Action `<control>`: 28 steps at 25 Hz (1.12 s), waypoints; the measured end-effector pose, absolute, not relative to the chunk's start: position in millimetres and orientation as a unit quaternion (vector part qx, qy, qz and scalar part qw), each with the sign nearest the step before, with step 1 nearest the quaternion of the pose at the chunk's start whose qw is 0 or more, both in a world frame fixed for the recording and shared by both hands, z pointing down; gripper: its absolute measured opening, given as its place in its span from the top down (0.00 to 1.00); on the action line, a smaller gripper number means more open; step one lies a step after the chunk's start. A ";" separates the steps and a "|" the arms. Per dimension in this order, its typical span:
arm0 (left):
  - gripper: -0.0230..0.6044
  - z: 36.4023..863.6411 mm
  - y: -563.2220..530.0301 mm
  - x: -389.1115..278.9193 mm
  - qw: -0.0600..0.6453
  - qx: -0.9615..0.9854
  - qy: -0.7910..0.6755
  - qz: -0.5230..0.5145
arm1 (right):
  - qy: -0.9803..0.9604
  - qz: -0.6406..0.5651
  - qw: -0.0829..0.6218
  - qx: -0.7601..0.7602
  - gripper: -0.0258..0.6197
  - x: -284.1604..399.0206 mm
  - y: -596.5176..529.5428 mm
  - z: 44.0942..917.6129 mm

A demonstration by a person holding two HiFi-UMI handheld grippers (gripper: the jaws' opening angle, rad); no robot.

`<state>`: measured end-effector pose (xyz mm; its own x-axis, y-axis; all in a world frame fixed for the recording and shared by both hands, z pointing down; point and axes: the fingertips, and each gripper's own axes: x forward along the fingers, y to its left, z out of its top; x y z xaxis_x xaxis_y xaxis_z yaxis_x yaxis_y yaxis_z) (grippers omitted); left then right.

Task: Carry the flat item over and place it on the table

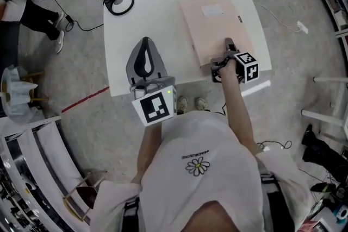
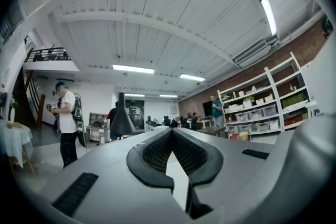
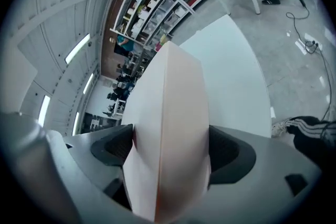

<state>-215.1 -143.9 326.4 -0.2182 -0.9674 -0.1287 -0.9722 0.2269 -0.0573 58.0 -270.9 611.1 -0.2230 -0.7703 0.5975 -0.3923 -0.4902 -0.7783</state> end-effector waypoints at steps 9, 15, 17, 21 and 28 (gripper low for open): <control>0.94 320.8 -139.0 -208.0 0.079 -0.627 0.775 0.020 | 0.553 -0.474 0.010 -0.684 0.37 76.7 -261.9 600.6; 0.94 324.1 -137.7 -214.6 0.069 -0.626 0.776 0.021 | 0.561 -0.511 0.058 -0.649 0.37 67.4 -257.5 592.1; 0.94 324.6 -136.8 -213.9 0.068 -0.627 0.776 0.022 | 0.561 -0.521 0.084 -0.638 0.37 70.1 -256.3 583.2; 0.94 321.4 -136.7 -208.4 0.073 -0.631 0.772 0.027 | 0.562 -0.533 0.128 -0.619 0.37 72.2 -254.1 561.2; 0.94 319.5 -138.3 -192.6 0.076 -0.644 0.761 0.024 | 0.606 -0.508 0.182 -0.584 0.37 74.2 -254.8 513.5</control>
<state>-192.6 -138.3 319.5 -0.1599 -0.9761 -0.1469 -0.9835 0.1703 -0.0605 74.2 -254.8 513.5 -0.2515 -0.8936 0.3719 -0.5228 -0.1980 -0.8292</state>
